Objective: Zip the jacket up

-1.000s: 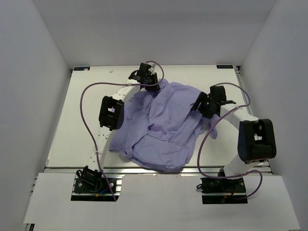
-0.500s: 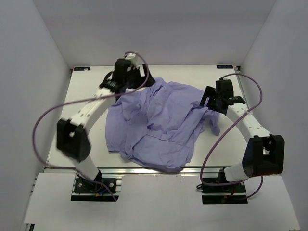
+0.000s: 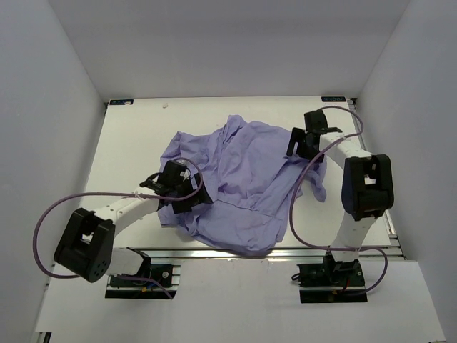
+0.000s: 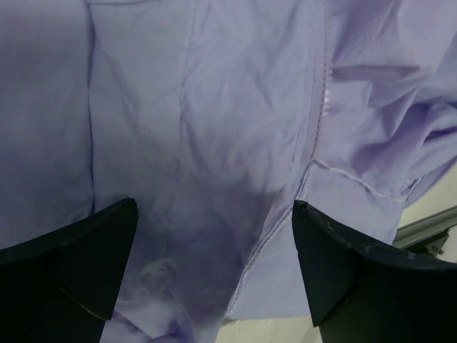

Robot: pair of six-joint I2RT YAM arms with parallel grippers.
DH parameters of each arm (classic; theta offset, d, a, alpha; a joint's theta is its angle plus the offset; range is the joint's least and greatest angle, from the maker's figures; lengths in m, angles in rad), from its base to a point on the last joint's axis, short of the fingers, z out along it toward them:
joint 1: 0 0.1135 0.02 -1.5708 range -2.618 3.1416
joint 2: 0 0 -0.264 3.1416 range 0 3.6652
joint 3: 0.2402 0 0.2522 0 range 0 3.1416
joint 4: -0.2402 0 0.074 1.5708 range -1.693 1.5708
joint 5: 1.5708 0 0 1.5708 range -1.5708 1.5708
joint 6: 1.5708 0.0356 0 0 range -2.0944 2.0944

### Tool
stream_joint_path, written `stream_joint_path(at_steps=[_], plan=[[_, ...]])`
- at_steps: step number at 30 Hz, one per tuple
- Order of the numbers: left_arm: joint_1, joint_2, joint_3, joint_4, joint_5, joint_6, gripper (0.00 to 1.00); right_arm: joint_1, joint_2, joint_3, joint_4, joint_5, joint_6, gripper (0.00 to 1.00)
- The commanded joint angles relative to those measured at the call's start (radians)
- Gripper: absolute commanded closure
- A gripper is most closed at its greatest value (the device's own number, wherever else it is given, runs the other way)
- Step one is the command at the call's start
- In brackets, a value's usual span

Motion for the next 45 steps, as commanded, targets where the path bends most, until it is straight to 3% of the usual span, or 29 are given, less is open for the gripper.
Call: stream_joint_path(at_steps=[1,6,9,13,14,17,18,20,21,24,25,26,29,32,33,37,38,40,42,44,45], plan=[[-0.003,0.031,0.04,0.074,-0.046,-0.029,0.02,0.011,-0.084,-0.105,-0.021,-0.03,0.016,0.11],[0.041,0.386,0.295,-0.161,-0.277,-0.013,0.02,0.058,-0.254,-0.33,0.007,-0.028,0.062,0.11],[0.078,0.591,0.496,-0.223,-0.331,0.03,0.02,0.144,-0.331,-0.442,0.009,-0.039,0.095,0.11],[0.177,0.835,0.79,-0.249,-0.353,0.07,0.02,0.398,-0.399,-0.532,-0.005,-0.059,0.163,0.11],[0.194,0.886,0.86,-0.245,-0.355,0.077,0.02,0.448,-0.404,-0.541,0.012,-0.132,0.172,0.11],[0.219,1.131,1.26,-0.298,-0.266,0.161,0.02,0.681,-0.392,-0.503,0.079,-0.267,0.105,0.11],[0.211,1.198,1.546,-0.391,-0.232,0.206,0.02,0.821,-0.366,-0.424,0.078,-0.233,0.091,0.11],[0.207,1.35,1.802,-0.467,-0.218,0.214,0.02,0.951,-0.324,-0.312,0.037,-0.155,-0.045,0.11],[0.207,1.351,1.853,-0.435,-0.206,0.214,0.02,1.0,-0.285,-0.211,0.023,-0.112,-0.07,0.11],[0.216,1.138,1.629,-0.192,-0.2,0.209,0.02,1.045,-0.279,-0.137,0.039,-0.116,-0.122,0.11],[0.22,1.08,1.508,-0.155,-0.213,0.206,0.02,1.036,-0.296,-0.132,0.053,-0.119,-0.13,0.11],[0.222,0.997,1.481,-0.144,-0.239,0.208,0.02,1.033,-0.316,-0.14,0.087,-0.139,-0.142,0.11],[0.224,0.928,1.519,-0.211,-0.324,0.25,0.02,0.994,-0.402,-0.178,0.116,-0.096,-0.151,0.11],[0.224,0.839,1.51,-0.291,-0.359,0.269,0.02,0.87,-0.457,-0.193,0.092,-0.116,-0.102,0.11],[0.224,0.778,1.484,-0.314,-0.361,0.269,0.02,0.776,-0.468,-0.201,0.09,-0.158,-0.089,0.11],[0.221,0.557,1.204,-0.322,-0.338,0.215,0.02,0.547,-0.418,-0.172,-0.002,-0.171,-0.041,0.11],[0.221,0.5,1.018,-0.302,-0.32,0.193,0.02,0.511,-0.366,-0.126,-0.022,-0.153,-0.046,0.11],[0.221,0.335,0.824,-0.218,-0.281,0.162,0.02,0.418,-0.301,-0.066,-0.048,-0.131,-0.059,0.11],[0.221,0.235,0.561,-0.136,-0.247,0.116,0.02,0.366,-0.18,0.062,-0.057,-0.033,-0.075,0.11],[0.221,0.127,0.429,-0.105,-0.275,0.093,0.02,0.344,-0.015,0.174,-0.088,0.044,-0.122,0.11],[0.221,0.106,0.344,-0.107,-0.284,0.083,0.02,0.33,0.045,0.328,-0.121,0.065,-0.133,0.11]])
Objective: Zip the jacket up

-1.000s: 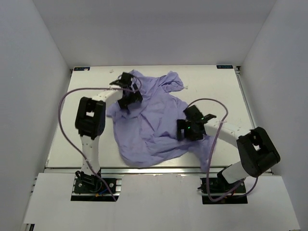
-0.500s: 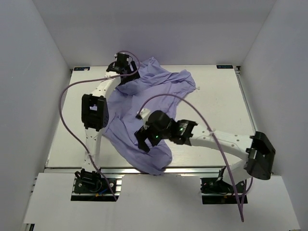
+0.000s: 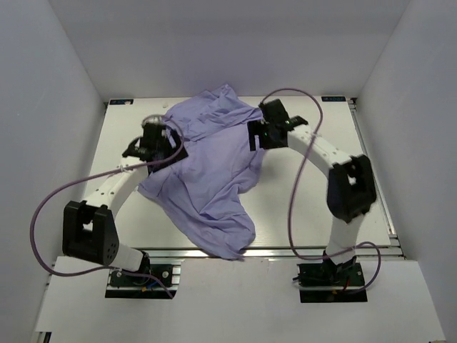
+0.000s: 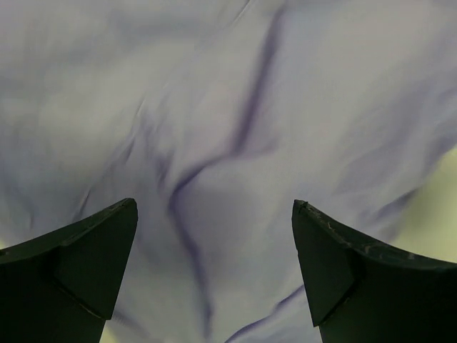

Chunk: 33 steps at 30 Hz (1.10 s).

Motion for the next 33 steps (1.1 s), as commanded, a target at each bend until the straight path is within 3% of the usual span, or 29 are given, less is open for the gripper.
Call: stream_joint_path(at_steps=[1,3,7,10,13,16,19,23,24,26,27,29,31,33], plan=[[-0.001,-0.06,-0.206,0.016,-0.007,-0.066,0.02,-0.027,0.202,0.304,-0.131,0.122,-0.065,0.11],[-0.001,-0.083,-0.261,0.0,-0.007,-0.074,0.02,-0.034,0.374,0.511,-0.18,0.151,-0.088,0.11],[0.002,-0.047,-0.295,0.029,-0.04,-0.099,0.02,-0.034,0.584,0.749,-0.22,0.09,-0.097,0.11],[0.002,0.068,-0.234,0.039,-0.036,-0.097,0.02,-0.034,0.655,0.785,-0.219,0.084,-0.068,0.11],[0.002,0.228,-0.16,0.036,-0.077,-0.074,0.02,-0.035,0.618,0.648,-0.159,0.073,-0.065,0.11],[0.002,0.417,0.027,-0.067,-0.178,-0.065,0.02,-0.035,0.549,0.526,-0.142,0.072,-0.056,0.11],[0.002,0.598,0.2,-0.09,-0.194,-0.06,0.02,-0.034,0.457,0.313,-0.104,0.04,-0.013,0.12],[0.002,0.823,0.47,-0.093,-0.118,0.011,0.02,-0.027,0.237,-0.023,-0.023,-0.016,0.086,0.16],[0.002,0.867,0.598,-0.098,-0.098,0.034,0.02,-0.014,0.191,-0.177,0.019,-0.031,0.105,0.16],[0.0,1.003,0.743,-0.131,-0.001,0.083,0.02,0.018,0.042,-0.316,0.056,-0.069,0.136,0.16],[-0.001,1.048,0.892,-0.142,0.046,0.097,0.02,0.064,-0.003,-0.424,0.079,-0.071,0.169,0.16],[-0.009,1.148,1.019,-0.159,0.175,0.131,0.02,0.156,-0.122,-0.5,0.097,-0.111,0.2,0.16],[-0.038,1.175,1.119,-0.139,0.193,0.171,0.02,0.192,-0.199,-0.542,0.087,-0.106,0.24,0.15],[-0.072,1.159,1.124,-0.095,0.139,0.177,0.02,0.186,-0.233,-0.549,0.105,-0.129,0.254,0.14]])
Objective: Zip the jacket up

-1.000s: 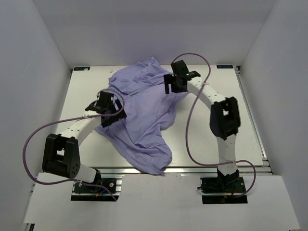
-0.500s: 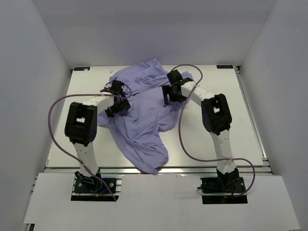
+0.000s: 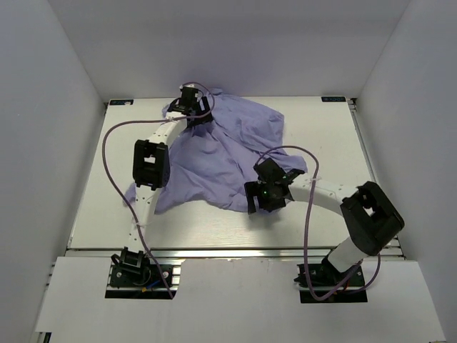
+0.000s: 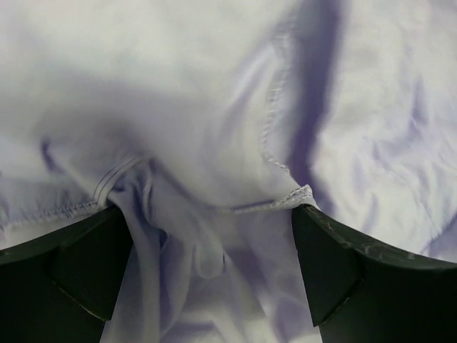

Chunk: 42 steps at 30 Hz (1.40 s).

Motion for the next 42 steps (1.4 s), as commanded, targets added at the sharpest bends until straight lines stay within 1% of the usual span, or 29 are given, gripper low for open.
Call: stream_joint_path(at_steps=[1,3,4,5,7,9,11,13,15,16,17,18,19,20,21,22,23,24,25,27,28,29,31,33,36,38,39,40,42], plan=[[-0.066,0.033,-0.017,-0.037,0.116,0.037,0.02,-0.008,-0.074,-0.006,0.033,-0.038,0.082,0.13],[-0.067,-0.02,-0.052,0.002,0.122,0.02,0.02,-0.021,-0.088,0.027,0.016,-0.008,0.065,0.13],[-0.064,-0.037,-0.063,0.005,0.113,0.012,0.02,-0.025,-0.094,0.081,0.001,0.042,0.027,0.13],[-0.063,-0.051,-0.057,-0.006,0.102,0.012,0.02,-0.037,-0.095,0.112,-0.021,0.056,0.013,0.11],[-0.056,-0.096,-0.037,-0.027,0.053,0.022,0.02,-0.053,-0.106,0.17,-0.077,0.062,-0.04,0.11],[-0.041,-0.131,-0.008,-0.058,0.03,0.023,0.02,-0.09,-0.124,0.228,-0.108,0.053,-0.071,0.11],[-0.012,-0.207,-0.011,-0.067,0.025,0.009,0.02,-0.14,-0.157,0.262,-0.13,0.035,-0.094,0.11],[0.011,-0.267,-0.026,-0.069,0.059,-0.001,0.02,-0.183,-0.192,0.273,-0.165,0.016,-0.098,0.11],[0.048,-0.362,-0.066,-0.101,0.065,-0.015,0.02,-0.255,-0.224,0.249,-0.174,0.022,-0.095,0.11],[0.059,-0.395,-0.087,-0.125,0.062,-0.027,0.02,-0.283,-0.259,0.232,-0.173,0.029,-0.096,0.11],[0.068,-0.465,-0.115,-0.185,0.029,-0.04,0.02,-0.345,-0.275,0.21,-0.167,0.03,-0.095,0.11],[0.085,-0.503,-0.203,-0.213,-0.002,-0.053,0.02,-0.382,-0.287,0.175,-0.156,0.023,-0.09,0.11],[0.091,-0.548,-0.267,-0.275,-0.042,-0.111,0.02,-0.422,-0.302,0.158,-0.148,0.001,-0.09,0.11],[0.103,-0.653,-0.346,-0.283,-0.106,-0.138,0.02,-0.502,-0.305,0.144,-0.136,0.001,-0.088,0.11],[0.108,-0.716,-0.444,-0.27,-0.117,-0.152,0.02,-0.539,-0.302,0.123,-0.122,-0.038,-0.075,0.11],[0.111,-0.784,-0.661,-0.216,-0.125,-0.182,0.02,-0.576,-0.284,0.114,-0.11,-0.08,-0.072,0.11],[0.123,-0.851,-0.771,-0.186,-0.134,-0.201,0.02,-0.629,-0.267,0.107,-0.096,-0.097,-0.073,0.13],[0.134,-0.972,-0.869,-0.172,-0.147,-0.233,0.02,-0.643,-0.25,0.106,-0.088,-0.1,-0.072,0.14],[0.149,-1.023,-1.026,-0.167,-0.141,-0.282,0.02,-0.654,-0.205,0.112,-0.09,-0.1,-0.072,0.14],[0.212,-1.135,-1.149,-0.181,-0.157,-0.331,0.02,-0.673,-0.155,0.12,-0.064,-0.111,-0.068,0.16],[0.236,-1.16,-1.242,-0.182,-0.159,-0.359,0.02,-0.674,-0.114,0.124,-0.044,-0.123,-0.072,0.18],[0.306,-1.177,-1.279,-0.175,-0.148,-0.359,0.02,-0.676,-0.094,0.124,-0.003,-0.126,-0.073,0.18],[0.359,-1.188,-1.345,-0.194,-0.119,-0.359,0.02,-0.676,-0.036,0.136,0.024,-0.135,-0.07,0.19],[0.417,-1.159,-1.372,-0.213,-0.154,-0.369,0.02,-0.676,0.016,0.147,0.05,-0.16,-0.07,0.21],[0.482,-1.131,-1.398,-0.211,-0.115,-0.382,0.02,-0.676,0.072,0.152,0.071,-0.157,-0.078,0.28],[0.497,-1.128,-1.428,-0.168,-0.099,-0.403,0.02,-0.676,0.096,0.156,0.065,-0.137,-0.084,0.36],[0.502,-1.13,-1.438,-0.155,-0.102,-0.412,0.02,-0.674,0.107,0.155,0.071,-0.123,-0.084,0.43],[0.505,-1.134,-1.445,-0.13,-0.093,-0.417,0.02,-0.676,0.107,0.153,0.073,-0.122,-0.088,0.63],[0.508,-1.14,-1.464,-0.101,-0.087,-0.417,0.02,-0.674,0.087,0.15,0.076,-0.12,-0.096,0.8]])
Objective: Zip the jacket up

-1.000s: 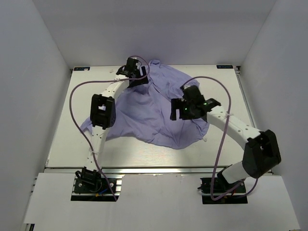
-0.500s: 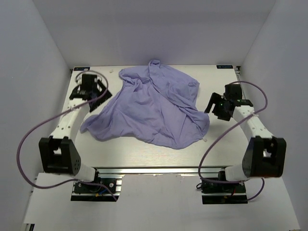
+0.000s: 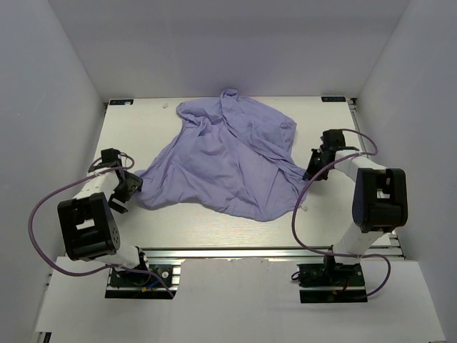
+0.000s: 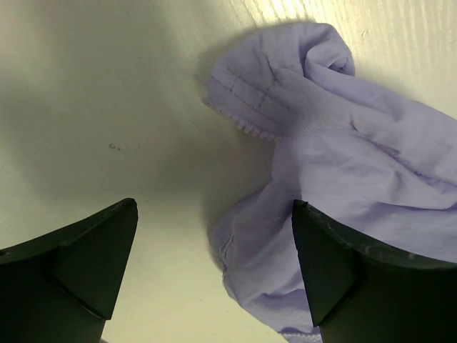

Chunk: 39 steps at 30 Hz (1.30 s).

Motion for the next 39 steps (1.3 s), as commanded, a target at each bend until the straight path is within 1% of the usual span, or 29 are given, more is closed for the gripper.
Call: stream_joint_path(at_steps=[1,3,5,6,8,9,10,12,13,14,15,16,18,19,20,21,22,24,25,26,27,30,32,34,35,36,38,39], plan=[[0.008,-0.037,-0.022,0.091,0.025,-0.029,0.02,0.001,-0.041,0.027,0.048,0.003,-0.019,0.91],[0.008,-0.04,-0.039,0.132,0.028,-0.025,0.02,0.006,-0.087,0.033,0.041,-0.002,-0.03,1.0],[0.008,-0.04,-0.045,0.146,0.031,-0.028,0.02,0.035,-0.113,0.064,0.001,0.016,-0.047,1.0],[0.008,-0.042,-0.055,0.163,0.033,-0.029,0.02,0.056,-0.142,0.094,-0.019,0.085,-0.066,1.0],[0.009,-0.052,-0.067,0.177,0.038,-0.029,0.02,0.169,-0.17,0.127,-0.089,0.198,-0.085,1.0],[0.008,-0.057,-0.082,0.195,0.042,-0.029,0.02,0.272,-0.192,0.145,-0.106,0.298,-0.102,1.0],[0.009,-0.063,-0.088,0.202,0.045,-0.031,0.02,0.323,-0.199,0.15,-0.137,0.34,-0.103,1.0],[0.009,-0.076,-0.101,0.215,0.05,-0.032,0.02,0.429,-0.218,0.148,-0.156,0.397,-0.091,1.0],[0.008,-0.076,-0.105,0.22,0.048,-0.031,0.02,0.535,-0.221,0.139,-0.157,0.404,-0.081,1.0],[0.008,-0.076,-0.105,0.22,0.042,-0.031,0.02,0.593,-0.221,0.118,-0.162,0.415,-0.052,1.0],[0.009,-0.073,-0.105,0.212,0.035,-0.032,0.02,0.648,-0.219,0.107,-0.163,0.458,-0.033,1.0],[0.008,-0.073,-0.104,0.209,0.033,-0.032,0.02,0.761,-0.215,0.095,-0.165,0.475,-0.019,1.0],[0.009,-0.068,-0.101,0.206,0.034,-0.034,0.02,0.863,-0.192,0.082,-0.177,0.501,0.021,0.92],[0.008,-0.068,-0.099,0.205,0.041,-0.034,0.02,0.942,-0.186,0.082,-0.177,0.486,0.027,0.85],[0.009,-0.068,-0.096,0.203,0.041,-0.034,0.02,0.975,-0.18,0.087,-0.177,0.466,0.025,0.79],[0.009,-0.068,-0.098,0.203,0.039,-0.034,0.02,0.999,-0.179,0.09,-0.179,0.416,0.021,0.64],[0.008,-0.069,-0.096,0.202,0.038,-0.034,0.02,1.035,-0.183,0.091,-0.179,0.389,0.015,0.57],[0.009,-0.071,-0.095,0.197,0.033,-0.037,0.02,1.046,-0.216,0.087,-0.168,0.313,-0.004,0.44],[0.009,-0.071,-0.093,0.199,0.03,-0.038,0.02,1.047,-0.233,0.079,-0.157,0.299,-0.008,0.35],[0.008,-0.071,-0.09,0.2,0.03,-0.038,0.02,1.046,-0.265,0.066,-0.15,0.297,-0.014,0.31],[0.009,-0.068,-0.087,0.199,0.027,-0.038,0.02,1.046,-0.282,0.061,-0.146,0.3,-0.037,0.25],[0.009,-0.051,-0.072,0.196,0.021,-0.038,0.02,1.03,-0.334,0.049,-0.151,0.314,-0.05,0.15],[0.008,-0.034,-0.064,0.199,0.019,-0.038,0.02,1.003,-0.357,0.038,-0.145,0.303,-0.034,0.12],[0.008,-0.022,-0.049,0.197,0.015,-0.037,0.02,0.926,-0.362,0.016,-0.146,0.261,-0.007,0.12],[0.009,-0.014,-0.044,0.195,0.007,-0.037,0.02,0.893,-0.362,0.006,-0.145,0.203,0.007,0.12],[0.008,-0.002,-0.033,0.188,0.001,-0.037,0.02,0.827,-0.361,-0.016,-0.143,0.167,0.015,0.12],[0.009,0.009,-0.024,0.182,-0.011,-0.037,0.02,0.765,-0.351,-0.043,-0.12,0.083,0.021,0.14],[0.009,0.016,-0.023,0.182,-0.01,-0.034,0.02,0.722,-0.345,-0.056,-0.114,0.07,0.024,0.14]])
